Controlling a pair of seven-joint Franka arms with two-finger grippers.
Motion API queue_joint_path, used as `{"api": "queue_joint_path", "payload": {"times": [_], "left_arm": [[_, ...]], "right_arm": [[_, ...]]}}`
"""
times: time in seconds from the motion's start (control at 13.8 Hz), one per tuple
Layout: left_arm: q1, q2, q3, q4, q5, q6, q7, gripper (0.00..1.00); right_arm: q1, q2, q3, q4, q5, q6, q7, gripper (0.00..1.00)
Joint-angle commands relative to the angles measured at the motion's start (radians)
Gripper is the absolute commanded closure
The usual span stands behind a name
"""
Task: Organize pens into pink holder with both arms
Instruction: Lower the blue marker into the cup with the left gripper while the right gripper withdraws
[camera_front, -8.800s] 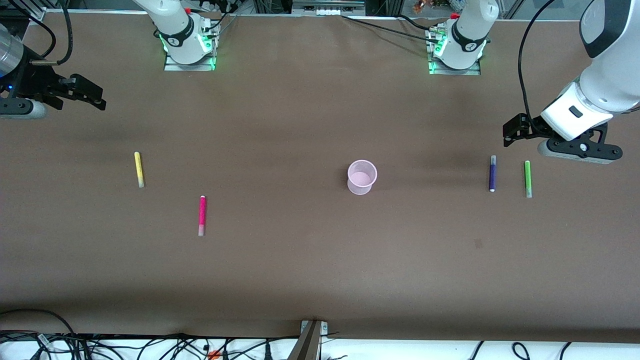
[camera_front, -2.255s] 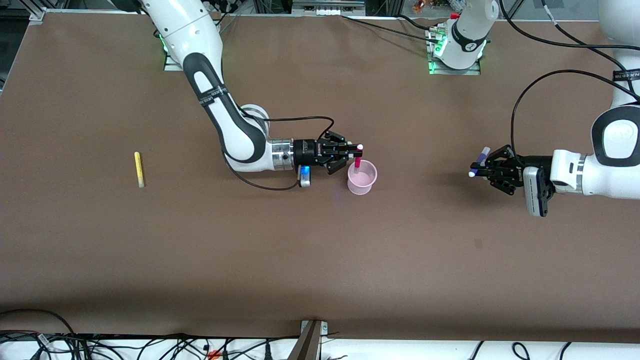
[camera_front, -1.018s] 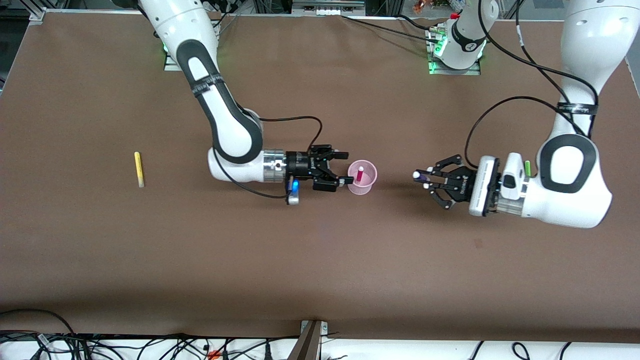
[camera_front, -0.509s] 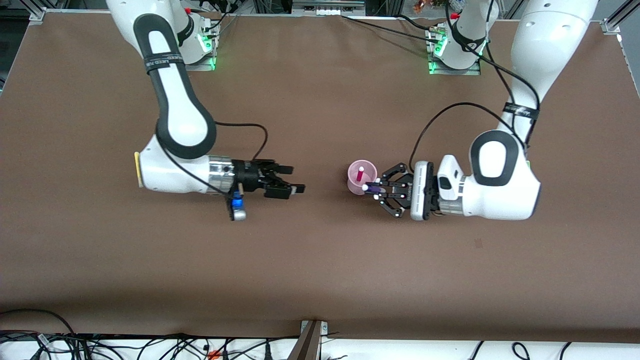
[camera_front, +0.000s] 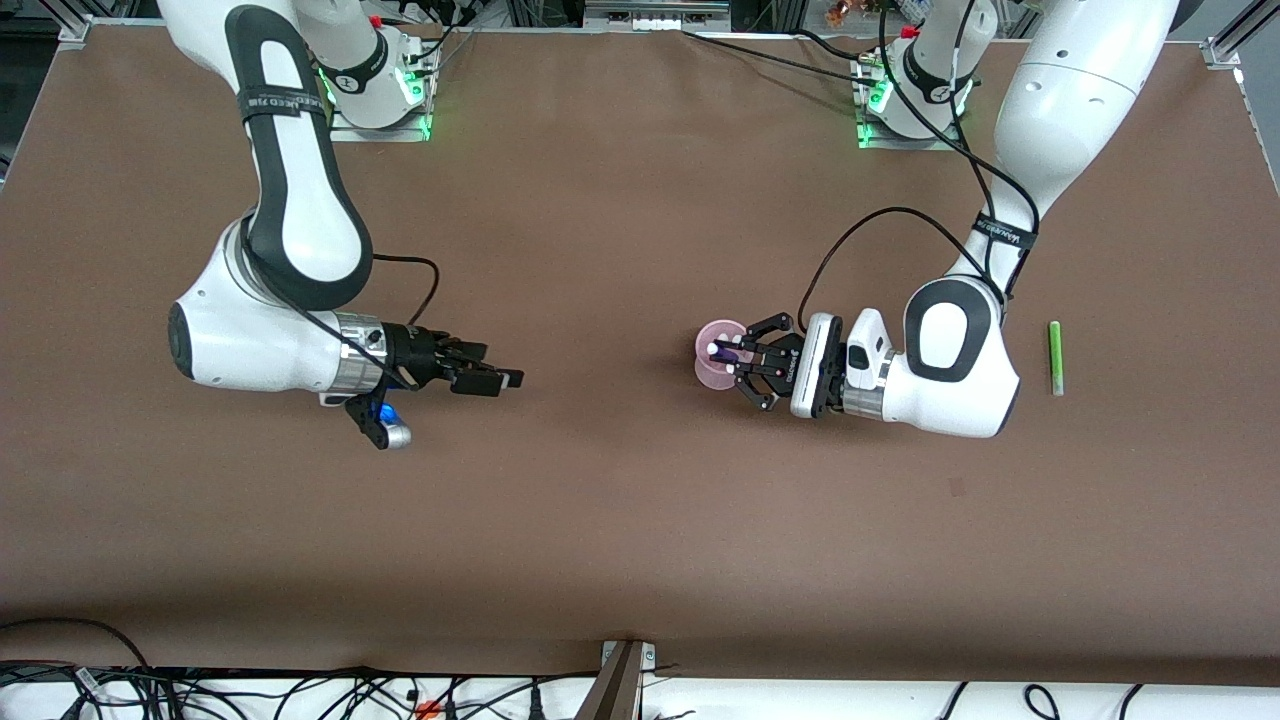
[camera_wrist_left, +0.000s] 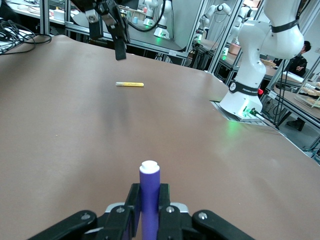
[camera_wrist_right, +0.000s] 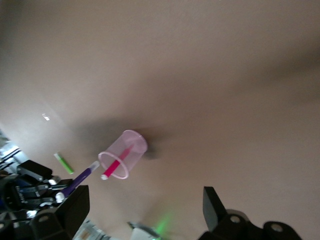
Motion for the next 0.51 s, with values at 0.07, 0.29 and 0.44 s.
{"api": "queue_joint_path", "payload": {"times": [0.07,0.29,0.44], "left_arm": [[0.022,-0.016,-0.021,-0.076,-0.053,-0.01,0.063,0.95],[0.04,-0.031,-0.021,-0.071,-0.072,-0.024,0.074,0.0],[0.052,-0.031,-0.021,-0.068,-0.07,-0.05,0.069,0.0]], "right_arm": [[0.009,-0.085,-0.017,-0.028,-0.285,-0.01,-0.15,0.0],[0.009,-0.114,-0.021,-0.026,-0.371,-0.031,-0.173,0.0],[0.009,-0.127,-0.022,0.002,-0.513,-0.021,-0.23,0.0]]}}
